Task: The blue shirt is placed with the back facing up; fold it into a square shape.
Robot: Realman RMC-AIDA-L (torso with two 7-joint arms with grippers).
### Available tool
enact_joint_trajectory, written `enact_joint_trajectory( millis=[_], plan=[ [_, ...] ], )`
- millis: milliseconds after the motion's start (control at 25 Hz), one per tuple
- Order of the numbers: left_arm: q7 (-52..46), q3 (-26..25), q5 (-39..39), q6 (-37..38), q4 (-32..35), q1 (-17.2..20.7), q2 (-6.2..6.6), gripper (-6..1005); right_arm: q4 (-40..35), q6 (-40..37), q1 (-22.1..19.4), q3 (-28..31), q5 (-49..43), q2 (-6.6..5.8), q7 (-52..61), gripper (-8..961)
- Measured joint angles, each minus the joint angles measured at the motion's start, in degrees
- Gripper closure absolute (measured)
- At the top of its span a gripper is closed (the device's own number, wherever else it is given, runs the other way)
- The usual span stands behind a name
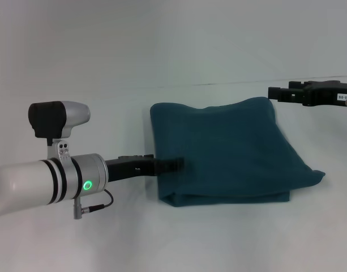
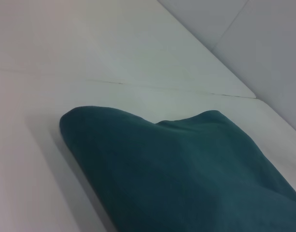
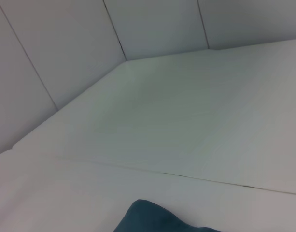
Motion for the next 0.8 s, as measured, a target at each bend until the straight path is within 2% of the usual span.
enact_joint_trajectory(
  millis=[440,760,800],
  plan=[
    [0.0,1.6,0.4,-0.5,-0.7,-1.3,-0.16,50,0.0,0.2,0.3,-0.2,0.0,-0.03,0.0,157],
    [-0.4,2.2,3.5,-1.2,-1.1,-2.5,-0.15,129,0.0,0.2,0.5,-0.2,0.0,-0.03,0.0,157],
    [-0.6,2.2,3.6,-1.3,-1.0,-2.5,-0.15,177,0.0,0.2,0.5,-0.2,0.0,-0.03,0.0,157]
  ],
)
